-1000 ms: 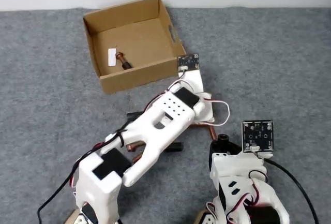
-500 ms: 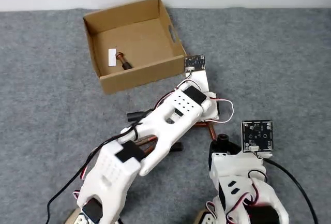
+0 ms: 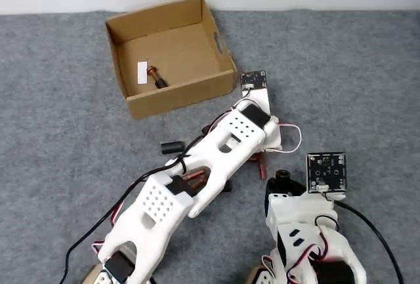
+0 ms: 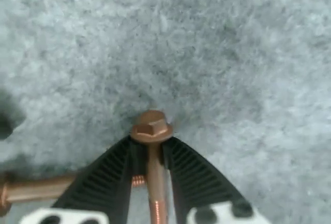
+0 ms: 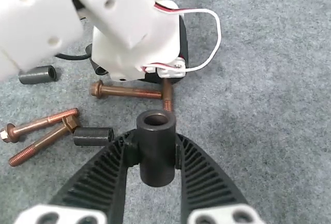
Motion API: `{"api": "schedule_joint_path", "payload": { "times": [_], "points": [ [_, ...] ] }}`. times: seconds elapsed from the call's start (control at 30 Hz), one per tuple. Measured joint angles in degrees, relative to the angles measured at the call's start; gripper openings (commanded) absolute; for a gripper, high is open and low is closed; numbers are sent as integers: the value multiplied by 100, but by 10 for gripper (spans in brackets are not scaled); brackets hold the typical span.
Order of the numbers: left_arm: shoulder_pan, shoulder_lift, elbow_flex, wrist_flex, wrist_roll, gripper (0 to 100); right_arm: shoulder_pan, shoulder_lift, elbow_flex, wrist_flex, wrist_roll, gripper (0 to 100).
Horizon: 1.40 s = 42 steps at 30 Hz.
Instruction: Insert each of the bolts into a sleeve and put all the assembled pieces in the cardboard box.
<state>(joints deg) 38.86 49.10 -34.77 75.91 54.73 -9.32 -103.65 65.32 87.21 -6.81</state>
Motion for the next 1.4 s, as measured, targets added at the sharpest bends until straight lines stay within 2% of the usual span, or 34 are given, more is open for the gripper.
{"api": "schedule_joint_path", "payload": {
  "times": [0.37, 0.57, 0.73, 0.9, 1.07, 1.4],
  "points": [
    [-18, 18, -2734, 2233, -9, 3, 0, 0, 0, 0, 0, 8],
    [-484, -167, -3358, 2330, -343, 3, -9, 0, 0, 0, 0, 8],
    [-844, -967, -3367, 2338, -800, 3, -404, 0, 0, 0, 0, 8],
    [-1037, -1873, -3367, 2347, -1099, 3, -510, 0, 0, 0, 0, 8],
    [-985, -3182, -2444, 2347, -1160, 3, -862, 0, 0, 0, 0, 8],
    [-976, -6479, 1653, 2189, -1240, 3, -993, 0, 0, 0, 0, 8]
  ]
}}
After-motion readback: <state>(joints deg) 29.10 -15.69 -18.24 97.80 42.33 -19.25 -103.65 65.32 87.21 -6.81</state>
